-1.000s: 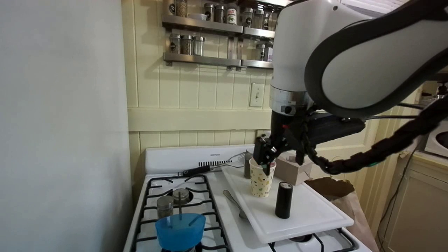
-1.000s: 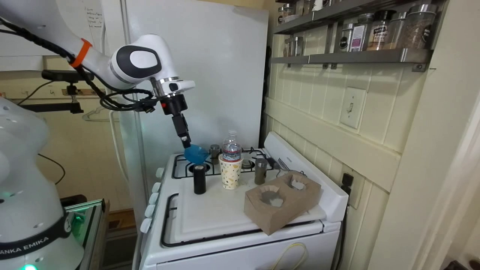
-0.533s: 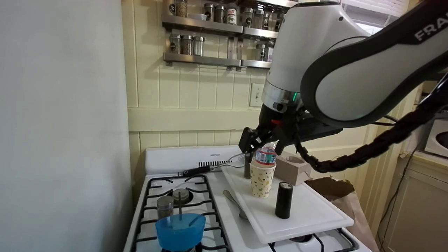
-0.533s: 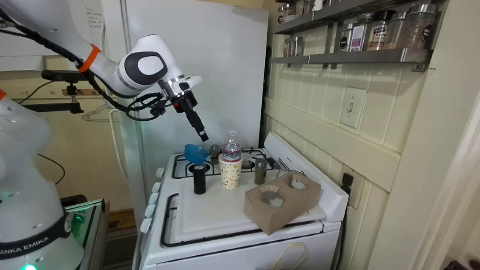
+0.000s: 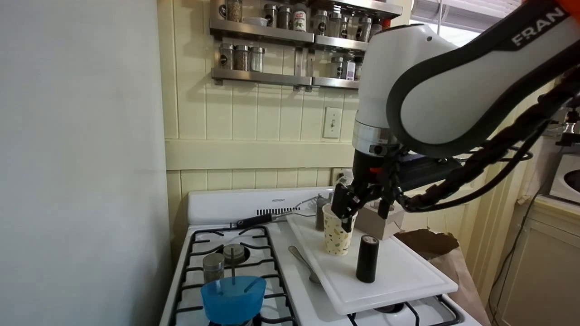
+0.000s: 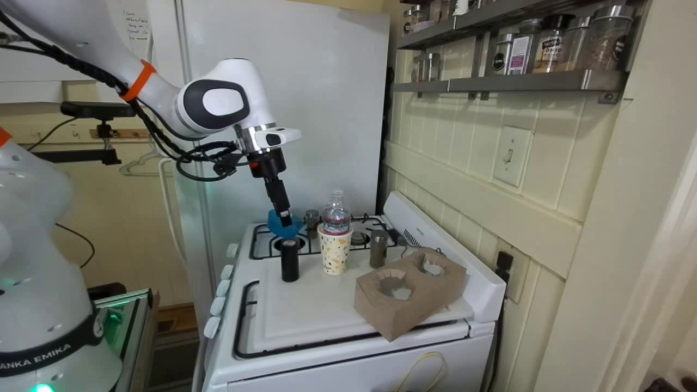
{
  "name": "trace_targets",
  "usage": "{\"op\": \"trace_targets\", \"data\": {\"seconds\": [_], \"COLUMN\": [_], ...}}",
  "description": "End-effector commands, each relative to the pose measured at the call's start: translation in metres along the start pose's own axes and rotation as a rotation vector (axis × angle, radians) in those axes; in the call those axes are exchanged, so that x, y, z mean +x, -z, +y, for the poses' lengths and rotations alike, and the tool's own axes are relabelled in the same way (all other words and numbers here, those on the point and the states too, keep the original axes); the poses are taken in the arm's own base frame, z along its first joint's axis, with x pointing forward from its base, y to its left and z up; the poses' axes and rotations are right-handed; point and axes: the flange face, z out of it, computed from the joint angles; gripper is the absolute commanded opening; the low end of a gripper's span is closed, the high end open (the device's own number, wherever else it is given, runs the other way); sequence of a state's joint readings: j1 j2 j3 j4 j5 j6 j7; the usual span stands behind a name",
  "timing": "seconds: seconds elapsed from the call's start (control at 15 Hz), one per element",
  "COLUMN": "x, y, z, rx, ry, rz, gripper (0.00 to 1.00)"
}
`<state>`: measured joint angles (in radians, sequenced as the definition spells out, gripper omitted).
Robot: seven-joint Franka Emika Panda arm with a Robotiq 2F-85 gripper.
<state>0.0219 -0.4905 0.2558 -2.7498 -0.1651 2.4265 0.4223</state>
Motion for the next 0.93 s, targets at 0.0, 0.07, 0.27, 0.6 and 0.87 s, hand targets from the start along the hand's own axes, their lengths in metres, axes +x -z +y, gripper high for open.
{"op": "trace_targets", "data": {"seconds": [0.0,0.07,0.27,0.6,0.87], "x": [0.002,0.004,0.006,0.014,0.013], "y": [-0.017,-0.022,-0.040,-0.065,-0.080], "z": [0.006,0.009,0.012,0.021,0.021], "rx": [0.033,0.042,0.077,0.143,0.174], "ry": [0.006,0.002,0.022,0.018,0.041], "rz": [-0.045,-0.056,-0.085,-0.073,-0.097], "gripper": [1.00,1.00,1.00,1.00,0.95]}}
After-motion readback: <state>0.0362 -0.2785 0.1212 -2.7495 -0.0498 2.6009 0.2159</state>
